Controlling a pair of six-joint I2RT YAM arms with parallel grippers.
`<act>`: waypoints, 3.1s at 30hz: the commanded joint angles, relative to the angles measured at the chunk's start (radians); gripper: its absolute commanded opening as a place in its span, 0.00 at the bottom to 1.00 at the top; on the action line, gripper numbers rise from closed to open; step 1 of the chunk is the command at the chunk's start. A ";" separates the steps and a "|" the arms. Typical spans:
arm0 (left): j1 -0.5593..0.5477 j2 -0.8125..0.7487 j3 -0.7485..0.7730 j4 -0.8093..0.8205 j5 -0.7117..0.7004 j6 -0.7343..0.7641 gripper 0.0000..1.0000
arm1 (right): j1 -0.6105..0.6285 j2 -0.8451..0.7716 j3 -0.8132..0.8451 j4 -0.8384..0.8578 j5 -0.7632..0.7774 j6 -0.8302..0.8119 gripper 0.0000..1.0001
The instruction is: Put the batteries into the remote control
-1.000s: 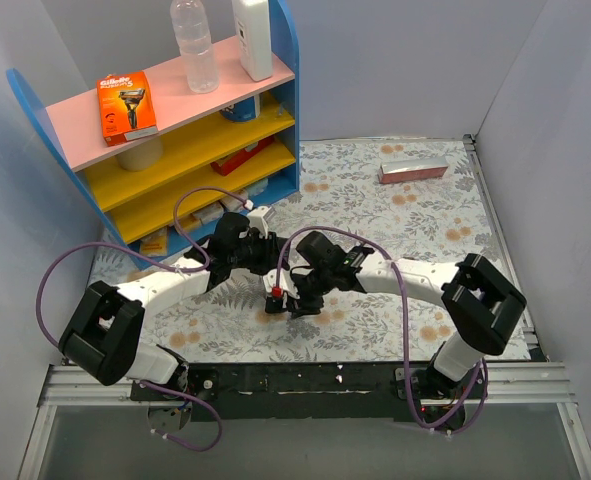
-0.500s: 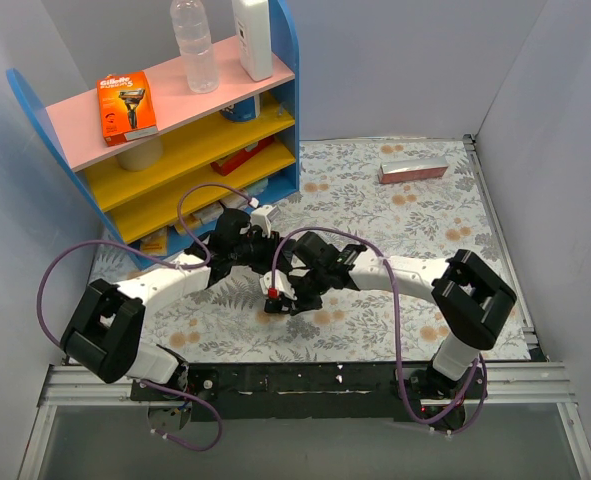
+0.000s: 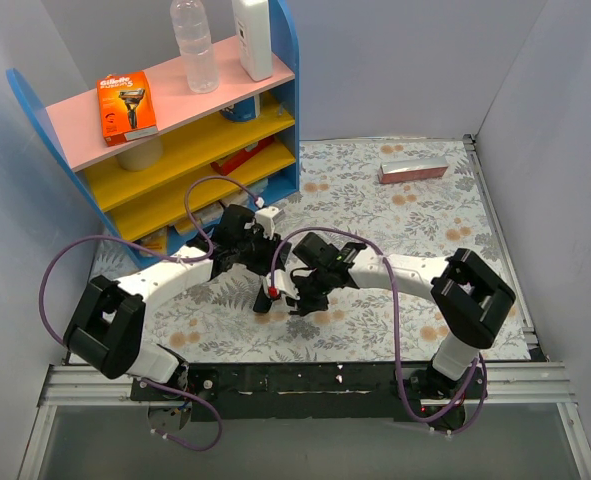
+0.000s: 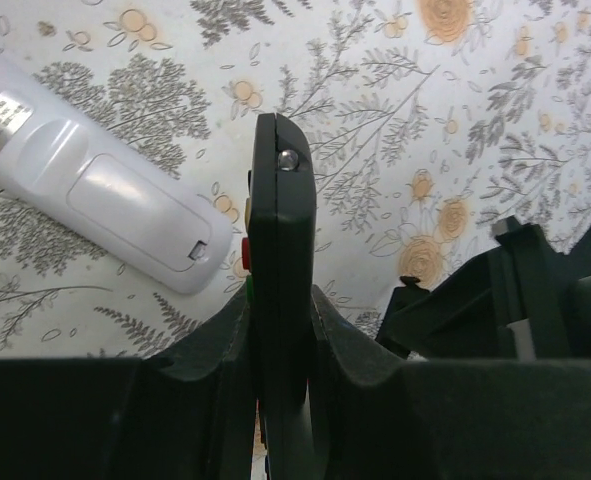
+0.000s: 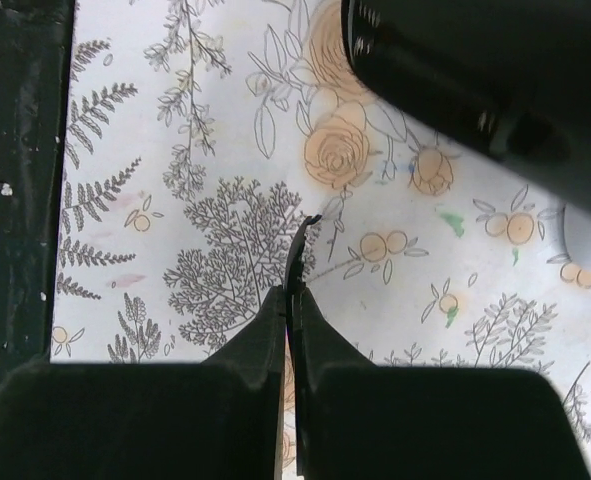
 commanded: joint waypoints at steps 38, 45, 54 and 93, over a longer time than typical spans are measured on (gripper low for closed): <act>0.074 -0.710 -0.282 0.120 -0.402 -0.302 0.00 | -0.405 0.083 0.101 -0.030 0.012 0.501 0.68; 0.076 -0.796 -0.340 0.209 -0.374 -0.363 0.02 | -0.408 -0.254 0.036 0.035 0.402 0.723 0.79; 0.077 -0.874 -0.449 0.321 -0.295 -0.440 0.04 | -0.549 -0.477 -0.099 -0.045 0.678 0.907 0.94; 0.016 -0.951 -0.480 0.289 -0.498 -0.337 0.06 | -0.736 0.106 0.144 -0.238 0.518 0.134 0.51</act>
